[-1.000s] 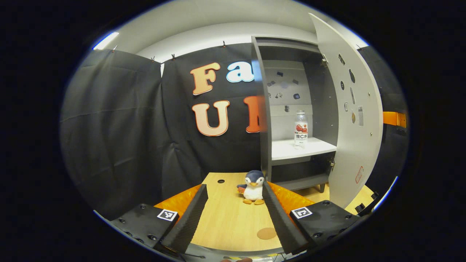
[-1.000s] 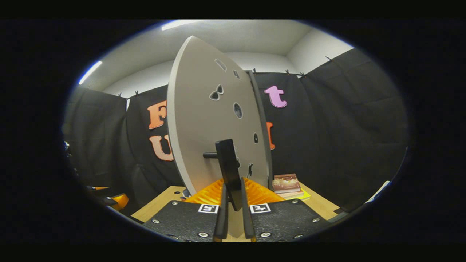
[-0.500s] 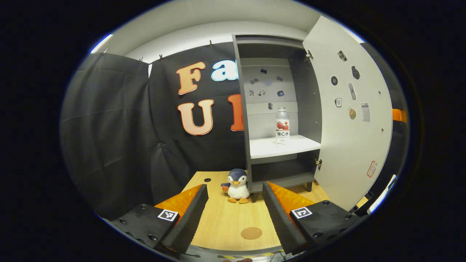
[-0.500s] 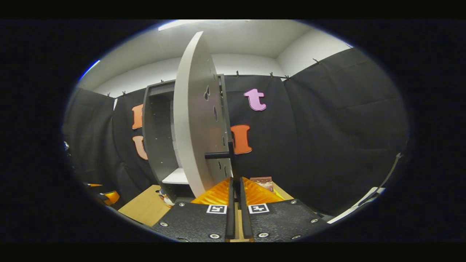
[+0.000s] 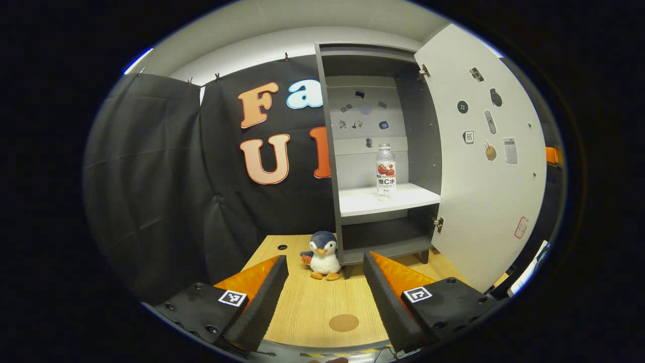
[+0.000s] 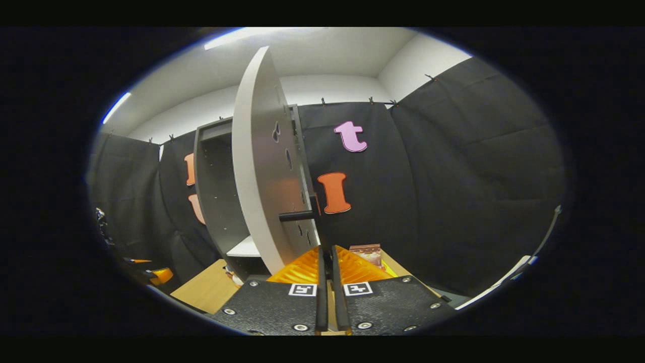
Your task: Open the cabinet door with the right hand, grasp the bottle in the cabinet with the left hand and place it on the coaster, then close the cabinet door with the right hand.
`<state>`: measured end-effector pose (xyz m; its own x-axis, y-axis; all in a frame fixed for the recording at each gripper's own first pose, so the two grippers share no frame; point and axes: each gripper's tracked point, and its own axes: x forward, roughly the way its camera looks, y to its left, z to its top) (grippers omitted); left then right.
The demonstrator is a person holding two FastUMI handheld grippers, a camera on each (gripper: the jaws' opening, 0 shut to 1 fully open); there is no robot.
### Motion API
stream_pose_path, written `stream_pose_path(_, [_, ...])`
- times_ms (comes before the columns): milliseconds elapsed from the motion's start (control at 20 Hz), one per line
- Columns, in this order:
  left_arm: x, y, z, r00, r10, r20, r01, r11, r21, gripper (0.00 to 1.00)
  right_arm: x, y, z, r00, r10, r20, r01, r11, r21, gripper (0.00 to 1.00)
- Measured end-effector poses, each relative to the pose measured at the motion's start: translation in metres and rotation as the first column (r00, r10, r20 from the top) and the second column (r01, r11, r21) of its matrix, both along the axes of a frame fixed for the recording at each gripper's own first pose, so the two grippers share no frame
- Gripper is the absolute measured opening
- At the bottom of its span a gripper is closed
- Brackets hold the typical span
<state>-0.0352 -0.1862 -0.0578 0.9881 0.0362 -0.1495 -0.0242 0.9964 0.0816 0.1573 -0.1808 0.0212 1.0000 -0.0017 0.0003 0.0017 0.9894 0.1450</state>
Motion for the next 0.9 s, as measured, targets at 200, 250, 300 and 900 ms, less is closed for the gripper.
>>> stream_pose_path(200, [0.008, -0.003, 0.002, 1.0, -0.022, 0.004, 0.022, 1.0, 0.004, 0.97, -0.012, -0.006, 0.006, 0.999, -0.045, 0.018, 0.045, 0.998, -0.038, 0.06])
stream_pose_path(250, [0.013, -0.007, 0.002, 0.999, -0.036, 0.004, 0.036, 0.999, 0.004, 0.97, -0.016, -0.007, 0.007, 0.998, -0.053, 0.021, 0.054, 0.998, -0.044, 0.06])
stream_pose_path(300, [0.019, -0.01, 0.001, 0.999, -0.05, 0.007, 0.05, 0.999, 0.003, 0.97, -0.02, -0.004, 0.008, 0.998, -0.052, 0.031, 0.053, 0.998, -0.039, 0.06])
stream_pose_path(900, [0.167, -0.086, 0.018, 0.967, -0.244, 0.069, 0.248, 0.967, -0.061, 0.97, -0.057, 0.076, 0.022, 0.993, -0.099, 0.069, 0.104, 0.992, -0.077, 0.05])
